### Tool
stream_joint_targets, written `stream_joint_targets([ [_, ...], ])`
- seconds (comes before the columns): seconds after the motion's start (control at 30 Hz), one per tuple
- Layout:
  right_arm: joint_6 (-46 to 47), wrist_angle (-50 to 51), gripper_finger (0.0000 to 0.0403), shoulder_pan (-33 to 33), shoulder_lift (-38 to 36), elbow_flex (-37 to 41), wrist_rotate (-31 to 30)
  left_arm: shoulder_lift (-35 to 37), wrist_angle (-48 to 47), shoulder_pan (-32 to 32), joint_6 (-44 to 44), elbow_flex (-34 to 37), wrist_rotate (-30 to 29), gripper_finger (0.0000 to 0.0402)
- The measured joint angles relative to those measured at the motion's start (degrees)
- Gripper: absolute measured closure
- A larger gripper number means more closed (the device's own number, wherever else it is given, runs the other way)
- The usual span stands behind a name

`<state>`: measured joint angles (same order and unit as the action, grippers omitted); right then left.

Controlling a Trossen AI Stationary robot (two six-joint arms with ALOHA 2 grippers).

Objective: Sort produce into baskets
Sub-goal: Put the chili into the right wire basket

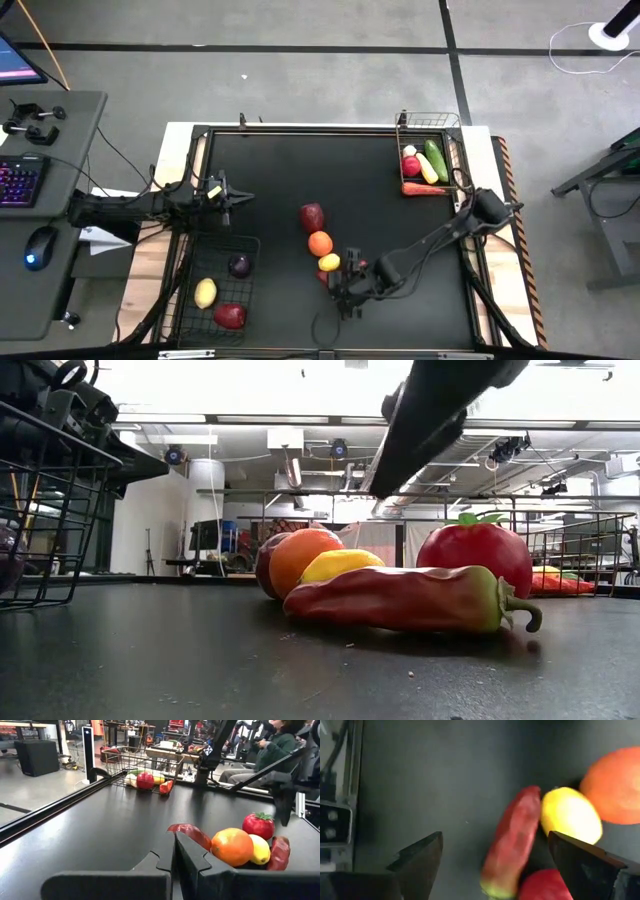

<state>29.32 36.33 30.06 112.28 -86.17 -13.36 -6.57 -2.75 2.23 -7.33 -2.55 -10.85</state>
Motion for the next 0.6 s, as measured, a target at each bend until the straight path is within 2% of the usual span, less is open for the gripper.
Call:
stream_joint_targets([
  [0.43, 1.88, -1.49, 0.0051, -0.17, 8.91, 0.00, -0.14, 0.00, -0.01, -0.01, 0.00, 0.00, 0.00, 0.0401],
  [0.6, 2.21, -1.56, 0.0078, -0.42, 10.11, -0.04, 1.11, 0.00, -0.03, 0.01, 0.00, 0.00, 0.00, 0.0401],
])
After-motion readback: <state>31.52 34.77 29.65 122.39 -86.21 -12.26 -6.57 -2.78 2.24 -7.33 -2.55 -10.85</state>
